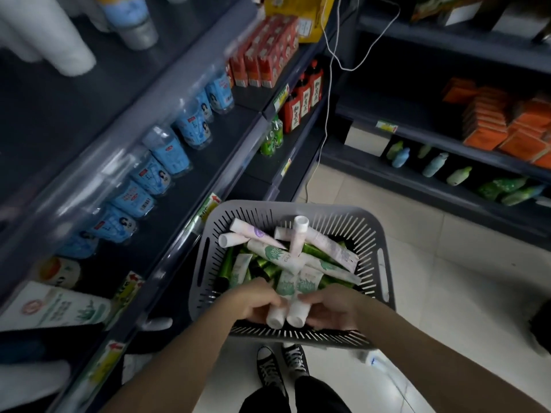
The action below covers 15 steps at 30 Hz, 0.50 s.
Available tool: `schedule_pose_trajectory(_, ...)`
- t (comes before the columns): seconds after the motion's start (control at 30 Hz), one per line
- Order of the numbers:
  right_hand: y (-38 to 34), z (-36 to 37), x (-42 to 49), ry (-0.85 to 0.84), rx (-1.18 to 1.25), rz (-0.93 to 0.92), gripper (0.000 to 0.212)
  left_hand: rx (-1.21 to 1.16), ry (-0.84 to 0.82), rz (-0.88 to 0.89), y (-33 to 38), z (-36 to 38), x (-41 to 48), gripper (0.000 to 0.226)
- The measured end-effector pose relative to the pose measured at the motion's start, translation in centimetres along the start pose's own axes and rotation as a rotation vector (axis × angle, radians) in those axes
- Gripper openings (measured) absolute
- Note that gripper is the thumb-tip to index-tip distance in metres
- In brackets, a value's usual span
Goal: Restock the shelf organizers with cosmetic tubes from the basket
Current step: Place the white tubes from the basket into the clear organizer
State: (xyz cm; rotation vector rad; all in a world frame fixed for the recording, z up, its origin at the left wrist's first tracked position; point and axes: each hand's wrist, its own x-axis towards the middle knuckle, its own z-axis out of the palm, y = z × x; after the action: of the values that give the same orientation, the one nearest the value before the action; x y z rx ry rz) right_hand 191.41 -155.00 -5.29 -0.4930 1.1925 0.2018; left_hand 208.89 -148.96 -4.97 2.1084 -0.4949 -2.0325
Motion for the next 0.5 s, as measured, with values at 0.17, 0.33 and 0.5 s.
schedule_pose_trajectory(0.17, -2.0, 2.5, -3.8, -0.171, -0.125, -0.099, 0.027, -0.077, -0.068, 0.085, 0.7, -1.9, -5.1, 0.025)
schedule_pose_trajectory(0.33, -5.0, 5.8, -7.5, -0.240, -0.329, -0.316, 0.044, -0.180, 0.031, 0.364, 0.9, -4.6, -10.1, 0.047)
schedule_pose_trajectory(0.5, -9.4, 10.2, -11.0, -0.164, -0.454, -0.593, 0.048, -0.269, 0.263, 0.604, 2.0, -7.7, -15.7, 0.055)
